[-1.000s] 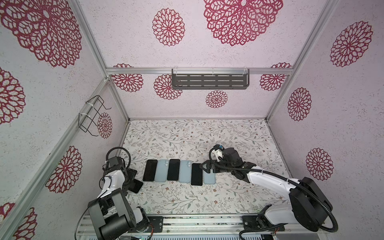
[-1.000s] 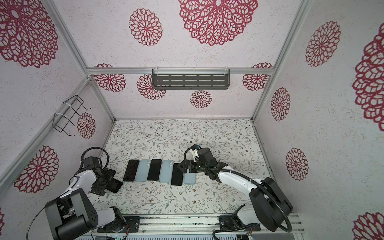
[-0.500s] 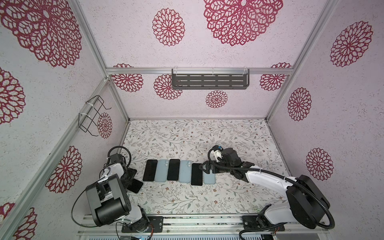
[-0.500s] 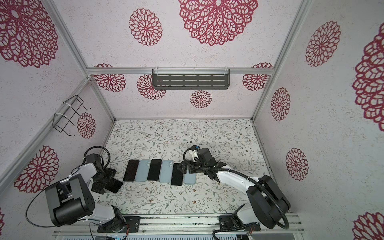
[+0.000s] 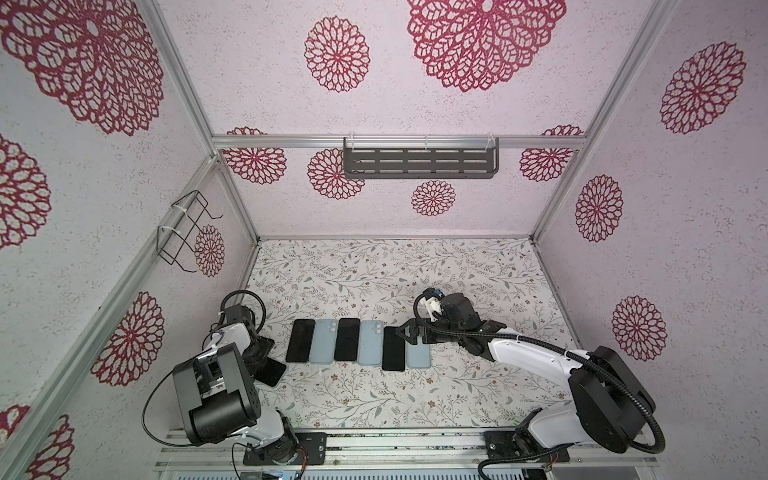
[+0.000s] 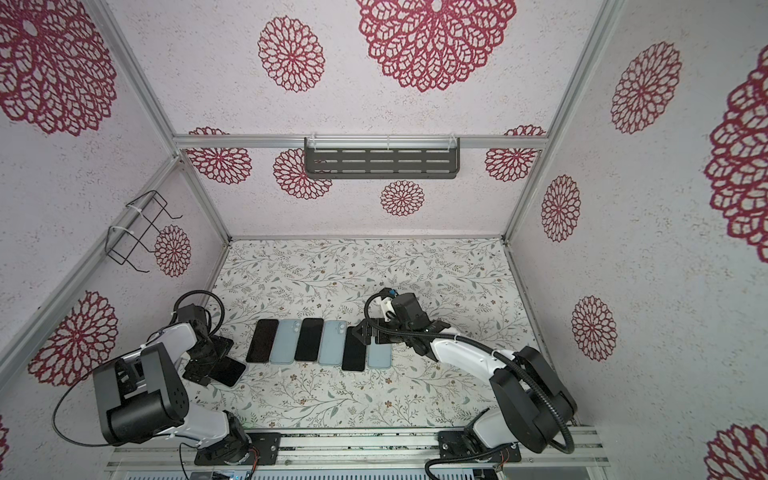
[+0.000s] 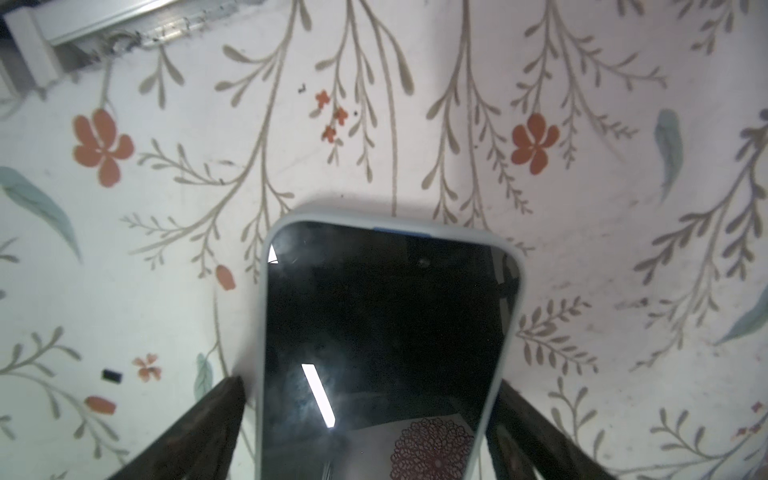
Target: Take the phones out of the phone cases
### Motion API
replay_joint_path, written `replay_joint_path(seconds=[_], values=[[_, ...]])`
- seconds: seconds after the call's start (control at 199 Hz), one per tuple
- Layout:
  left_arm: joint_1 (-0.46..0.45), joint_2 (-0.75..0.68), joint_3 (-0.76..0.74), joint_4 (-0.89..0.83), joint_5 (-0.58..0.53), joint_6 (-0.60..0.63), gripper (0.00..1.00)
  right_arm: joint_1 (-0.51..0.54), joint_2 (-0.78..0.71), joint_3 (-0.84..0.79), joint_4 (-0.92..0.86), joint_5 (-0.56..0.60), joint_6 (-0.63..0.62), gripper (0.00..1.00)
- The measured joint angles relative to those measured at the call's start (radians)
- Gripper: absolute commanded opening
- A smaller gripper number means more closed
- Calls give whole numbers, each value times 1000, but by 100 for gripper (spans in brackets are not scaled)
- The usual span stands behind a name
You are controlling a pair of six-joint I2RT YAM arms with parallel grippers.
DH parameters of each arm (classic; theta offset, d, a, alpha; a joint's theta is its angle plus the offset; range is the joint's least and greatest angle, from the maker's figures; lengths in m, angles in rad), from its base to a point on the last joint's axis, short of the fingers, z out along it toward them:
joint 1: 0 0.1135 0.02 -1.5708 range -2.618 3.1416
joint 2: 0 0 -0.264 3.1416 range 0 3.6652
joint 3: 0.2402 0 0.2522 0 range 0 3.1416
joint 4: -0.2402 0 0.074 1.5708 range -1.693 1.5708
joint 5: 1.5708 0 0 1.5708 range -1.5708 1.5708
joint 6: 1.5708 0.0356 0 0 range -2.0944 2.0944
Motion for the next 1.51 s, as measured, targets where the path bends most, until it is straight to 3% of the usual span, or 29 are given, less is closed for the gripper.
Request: replay_joint_path(seconds=[0.402, 0.642, 1.014, 1.22, 1.355, 1.506], values=[[8, -63, -42, 6, 21, 3, 80, 25, 5, 0, 4, 0, 1, 99], [20, -135, -67, -3, 95, 11, 78, 82, 62, 34, 24, 0, 3, 99], [46, -319, -67, -74, 154, 39, 75, 193, 197, 100, 131, -26, 53, 99], [47, -359, -67, -92, 256, 45, 69, 239, 315, 148, 216, -64, 100, 99], [15, -385, -58, -98, 309, 44, 69, 256, 376, 196, 254, -90, 125, 99], [-105, -412, -26, -98, 340, 25, 69, 274, 424, 253, 301, -116, 143, 99]])
